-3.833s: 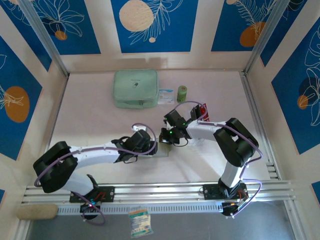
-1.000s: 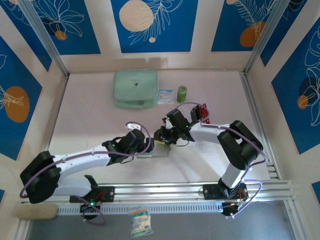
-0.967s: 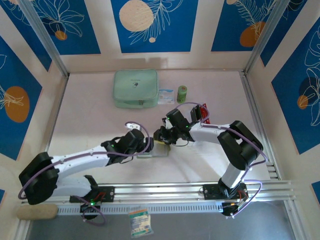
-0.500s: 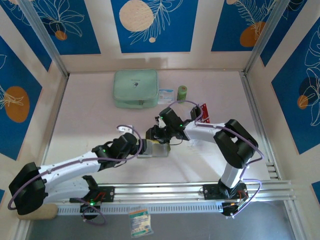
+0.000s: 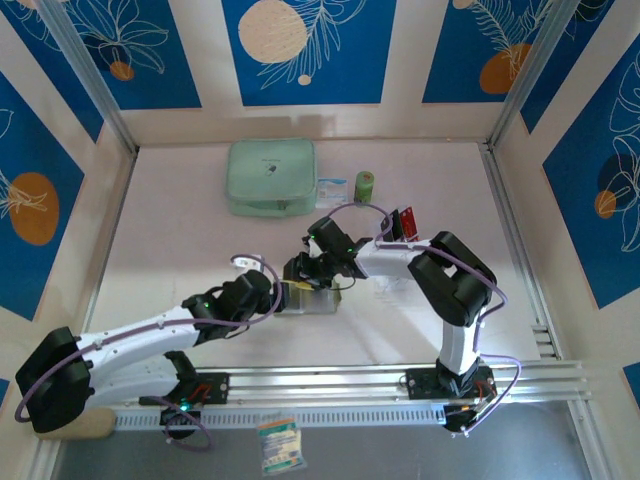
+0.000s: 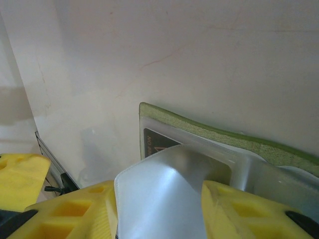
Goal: Put the credit cards into the card holder
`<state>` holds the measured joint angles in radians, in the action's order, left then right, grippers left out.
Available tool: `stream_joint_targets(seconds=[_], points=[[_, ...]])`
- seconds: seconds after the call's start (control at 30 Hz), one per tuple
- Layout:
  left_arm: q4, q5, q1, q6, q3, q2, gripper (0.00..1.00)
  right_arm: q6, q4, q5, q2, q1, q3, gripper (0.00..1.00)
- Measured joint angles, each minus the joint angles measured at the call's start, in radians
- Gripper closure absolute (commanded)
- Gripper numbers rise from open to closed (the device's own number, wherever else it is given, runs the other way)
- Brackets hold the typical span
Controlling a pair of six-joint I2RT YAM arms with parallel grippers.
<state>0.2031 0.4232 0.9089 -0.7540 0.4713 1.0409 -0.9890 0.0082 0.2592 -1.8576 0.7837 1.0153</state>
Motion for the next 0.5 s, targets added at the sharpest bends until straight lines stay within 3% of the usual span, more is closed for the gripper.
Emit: stream_joint_targets(seconds=[0.5], points=[[-0.032,-0.011,-0.002,0.001,-0.009,0.093,0.03,-0.019,0.019,0.011,-0.005,0.0,0.0,0.43]])
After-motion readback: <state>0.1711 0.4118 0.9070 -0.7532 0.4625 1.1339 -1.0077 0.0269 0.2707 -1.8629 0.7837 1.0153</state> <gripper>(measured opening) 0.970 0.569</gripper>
